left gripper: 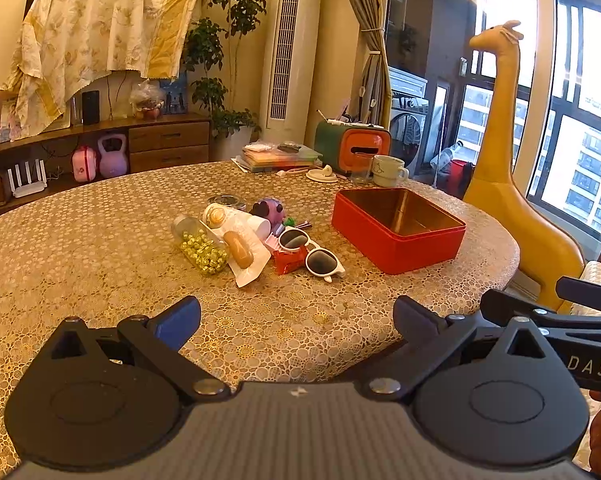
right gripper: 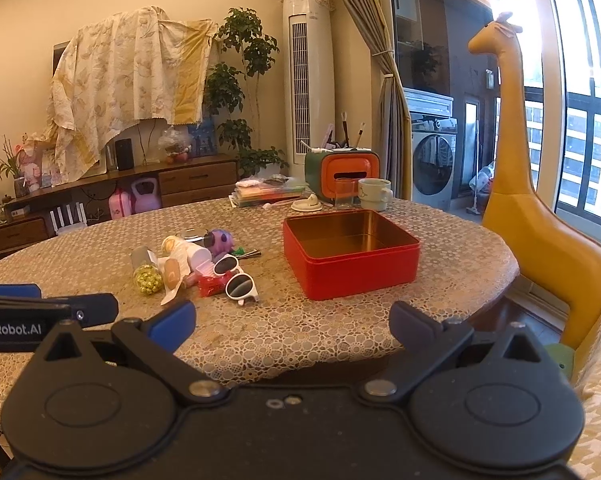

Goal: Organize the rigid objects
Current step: 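Grasp the glass capsule jar with the left tool while the right tool grasps the white sunglasses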

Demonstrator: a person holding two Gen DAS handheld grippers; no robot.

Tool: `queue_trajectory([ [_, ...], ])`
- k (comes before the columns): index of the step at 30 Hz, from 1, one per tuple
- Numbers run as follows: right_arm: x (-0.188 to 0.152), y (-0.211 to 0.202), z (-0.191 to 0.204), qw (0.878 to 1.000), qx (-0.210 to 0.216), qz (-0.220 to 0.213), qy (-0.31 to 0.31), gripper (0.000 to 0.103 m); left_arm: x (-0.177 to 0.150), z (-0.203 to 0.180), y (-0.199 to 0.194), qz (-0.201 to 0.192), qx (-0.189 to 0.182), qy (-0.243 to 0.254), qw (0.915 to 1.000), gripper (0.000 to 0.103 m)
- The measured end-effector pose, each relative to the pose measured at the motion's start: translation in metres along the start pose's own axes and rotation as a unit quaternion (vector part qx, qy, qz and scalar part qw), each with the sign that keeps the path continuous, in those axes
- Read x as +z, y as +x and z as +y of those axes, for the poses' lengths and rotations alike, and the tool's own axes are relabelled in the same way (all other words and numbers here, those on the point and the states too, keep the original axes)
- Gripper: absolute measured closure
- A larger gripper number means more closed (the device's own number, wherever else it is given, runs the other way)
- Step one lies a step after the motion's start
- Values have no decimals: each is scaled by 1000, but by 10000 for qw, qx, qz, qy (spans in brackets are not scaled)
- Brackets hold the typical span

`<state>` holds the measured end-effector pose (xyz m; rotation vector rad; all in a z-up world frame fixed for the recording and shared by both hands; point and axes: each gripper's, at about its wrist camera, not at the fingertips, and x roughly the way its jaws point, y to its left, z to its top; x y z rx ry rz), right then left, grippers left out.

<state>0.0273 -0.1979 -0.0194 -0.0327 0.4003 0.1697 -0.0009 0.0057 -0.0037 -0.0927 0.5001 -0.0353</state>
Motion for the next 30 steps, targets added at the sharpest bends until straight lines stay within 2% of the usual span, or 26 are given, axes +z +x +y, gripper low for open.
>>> queue_trajectory([
  [7,3,8,0,9998,151,99,-57,0,2,2,9,118,26,5,9999,0],
  [12,18,31,-2,9989,416,167,-118,0,20,11,32,153,65,-6,9999,0],
  [16,38,64,0,9960,722,319,-425,0,47,25,67,111,390,225,9989,0],
  [19,48,89,2,9933,879,321,-676,1,65,44,99,137,721,183,9971,0],
  [26,58,147,11,9842,1331,629,-979,10,85,86,167,498,1084,-164,9927,0],
  [30,56,173,19,9800,1388,787,-1186,17,85,106,204,876,1195,-504,9877,0],
])
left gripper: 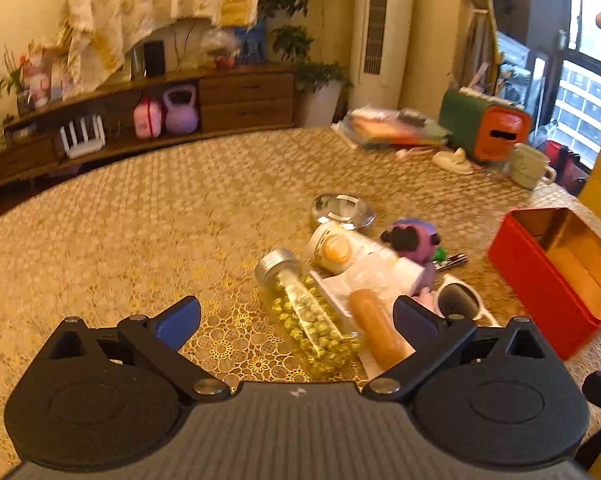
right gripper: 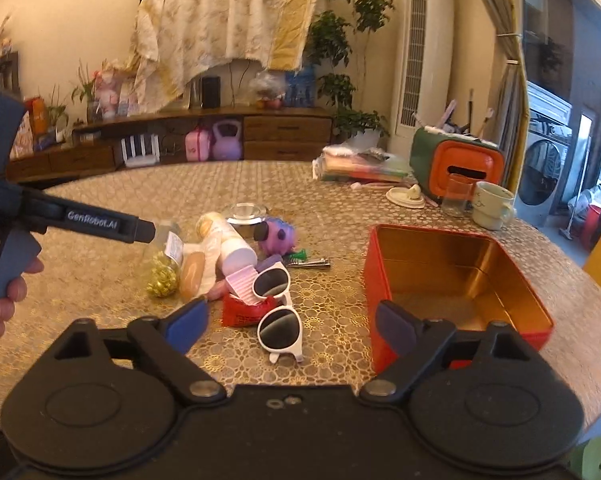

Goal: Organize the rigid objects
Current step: 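Grasp the glass capsule jar with the left tool while the right tool grasps the white sunglasses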

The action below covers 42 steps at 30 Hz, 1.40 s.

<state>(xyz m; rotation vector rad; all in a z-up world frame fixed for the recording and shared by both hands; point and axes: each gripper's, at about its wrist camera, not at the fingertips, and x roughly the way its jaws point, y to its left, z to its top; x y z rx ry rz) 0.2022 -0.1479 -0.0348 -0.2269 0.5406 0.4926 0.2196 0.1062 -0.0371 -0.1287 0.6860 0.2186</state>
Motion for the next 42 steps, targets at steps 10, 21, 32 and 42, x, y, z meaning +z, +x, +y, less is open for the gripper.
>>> queue_trajectory([
  [10,0,71,-8,9982,-58,591,0,34,0,2,54,460,225,-189,9985,0],
  [21,9,112,-16,9950,126,937,333,68,-1,5,75,500,255,-299,9980,0],
  [32,10,125,-15,9934,245,1032,444,82,-4,9,78,527,-53,-330,9980,30],
  [42,16,117,-18,9944,181,898,520,98,-6,3,66,366,72,57,9993,50],
])
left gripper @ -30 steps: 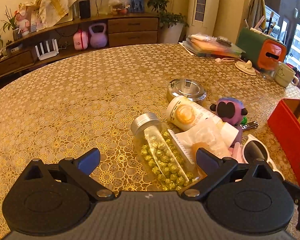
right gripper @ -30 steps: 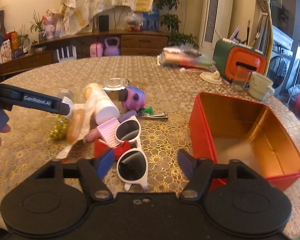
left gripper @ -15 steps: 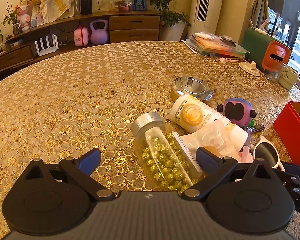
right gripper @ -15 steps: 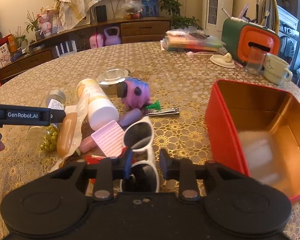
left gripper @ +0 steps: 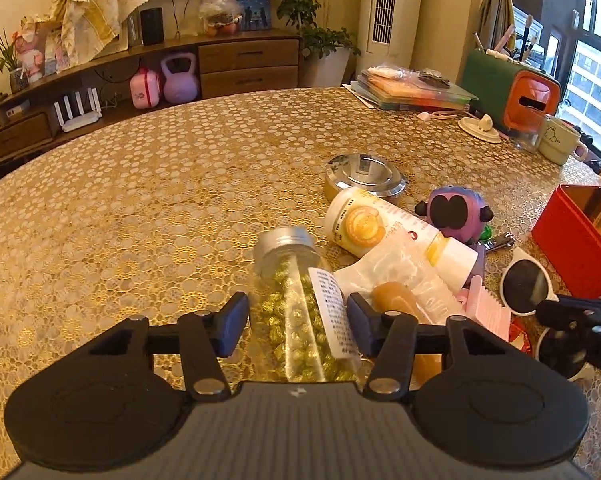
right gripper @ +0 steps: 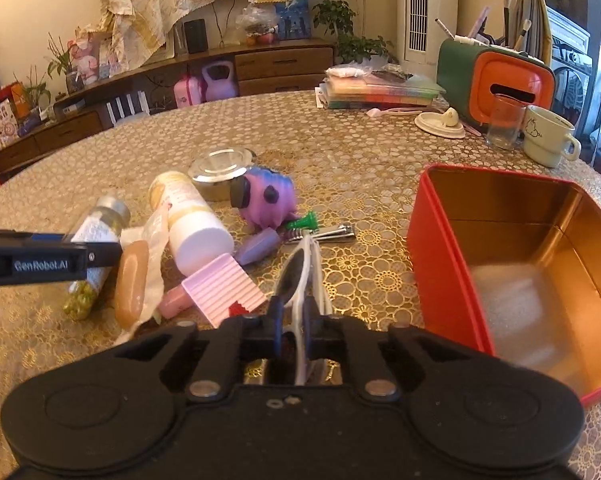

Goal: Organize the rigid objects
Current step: 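Grasp the glass capsule jar with the left tool while the right tool grasps the white sunglasses, then carry the jar with the left tool while the right tool carries the sunglasses over the red tin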

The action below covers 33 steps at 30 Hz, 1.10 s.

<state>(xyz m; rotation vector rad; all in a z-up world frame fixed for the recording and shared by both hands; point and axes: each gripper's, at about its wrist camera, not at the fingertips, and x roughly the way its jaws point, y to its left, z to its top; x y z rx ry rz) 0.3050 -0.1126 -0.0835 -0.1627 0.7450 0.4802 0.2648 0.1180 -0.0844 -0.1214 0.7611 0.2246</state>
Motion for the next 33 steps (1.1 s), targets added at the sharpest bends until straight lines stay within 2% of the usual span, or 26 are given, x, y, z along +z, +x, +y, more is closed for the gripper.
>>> queue_trajectory([
  [13,-1,-40,-7,9995,84,-266,150,98,-5,20,-28,28,87,-108,9999,52],
  [17,2,-58,-14,9989,137,-340,279,98,-2,20,-43,40,0,-208,9998,52],
  [20,6,-72,-21,9983,165,-412,371,98,5,16,-56,78,-216,-355,9991,52],
  [23,10,-83,-28,9977,170,-470,456,98,13,6,-68,79,-429,-396,9983,52],
  [33,17,-102,-59,9962,-216,-678,503,98,34,-51,-83,-88,-830,77,9965,53],
])
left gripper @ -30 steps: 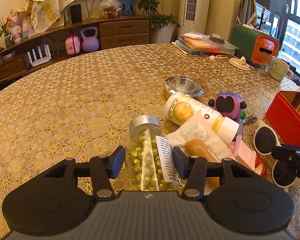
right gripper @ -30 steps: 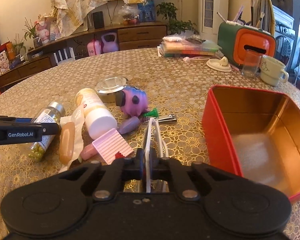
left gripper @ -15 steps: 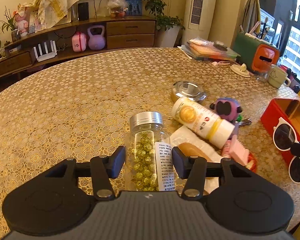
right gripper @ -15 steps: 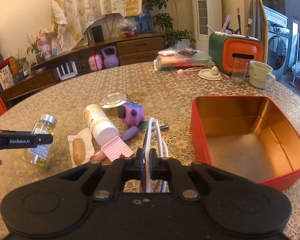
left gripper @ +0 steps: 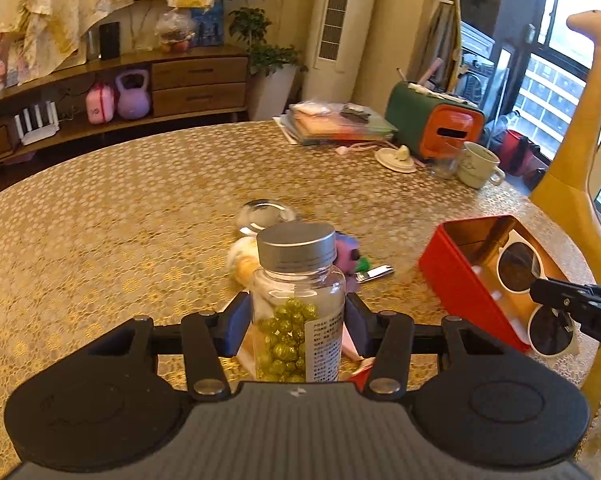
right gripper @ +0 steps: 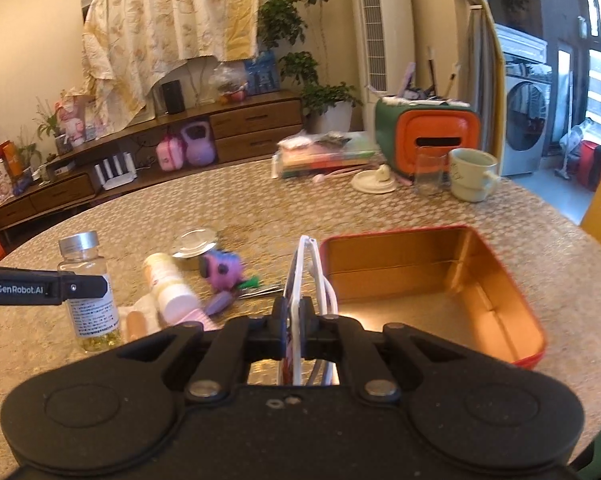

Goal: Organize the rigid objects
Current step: 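Carry the jar with the left tool while the right tool carries the sunglasses over the red tin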

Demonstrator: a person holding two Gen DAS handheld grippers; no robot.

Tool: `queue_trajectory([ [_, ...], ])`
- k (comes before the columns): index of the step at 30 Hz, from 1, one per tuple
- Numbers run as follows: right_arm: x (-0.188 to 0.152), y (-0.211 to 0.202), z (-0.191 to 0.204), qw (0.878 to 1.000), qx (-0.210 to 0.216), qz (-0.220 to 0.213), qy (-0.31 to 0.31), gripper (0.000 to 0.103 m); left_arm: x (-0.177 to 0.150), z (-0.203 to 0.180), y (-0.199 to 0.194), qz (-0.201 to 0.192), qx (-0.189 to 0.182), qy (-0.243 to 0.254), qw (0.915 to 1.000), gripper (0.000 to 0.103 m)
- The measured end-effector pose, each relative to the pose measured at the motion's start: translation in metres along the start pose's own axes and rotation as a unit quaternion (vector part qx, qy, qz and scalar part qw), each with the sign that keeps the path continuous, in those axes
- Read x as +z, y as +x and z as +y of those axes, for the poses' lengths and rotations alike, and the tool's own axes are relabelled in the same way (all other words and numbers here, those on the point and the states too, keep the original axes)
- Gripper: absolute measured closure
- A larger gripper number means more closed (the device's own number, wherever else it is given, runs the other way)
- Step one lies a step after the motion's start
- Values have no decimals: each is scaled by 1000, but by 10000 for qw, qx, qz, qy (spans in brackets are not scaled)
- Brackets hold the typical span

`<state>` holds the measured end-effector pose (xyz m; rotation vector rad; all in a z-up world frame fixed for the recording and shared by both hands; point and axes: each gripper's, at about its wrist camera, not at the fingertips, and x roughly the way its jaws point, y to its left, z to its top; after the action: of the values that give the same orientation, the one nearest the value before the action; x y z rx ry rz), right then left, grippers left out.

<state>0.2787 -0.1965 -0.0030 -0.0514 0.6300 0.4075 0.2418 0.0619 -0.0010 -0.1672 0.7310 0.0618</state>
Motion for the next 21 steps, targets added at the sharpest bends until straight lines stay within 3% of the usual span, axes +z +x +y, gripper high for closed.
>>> queue_trajectory([
  [10,8,2,-47,9991,-403,-37,130,98,30,-79,11,91,-689,466,9965,53],
  [21,15,18,-94,9974,-622,-114,341,98,61,-161,53,441,-1274,573,9892,53],
])
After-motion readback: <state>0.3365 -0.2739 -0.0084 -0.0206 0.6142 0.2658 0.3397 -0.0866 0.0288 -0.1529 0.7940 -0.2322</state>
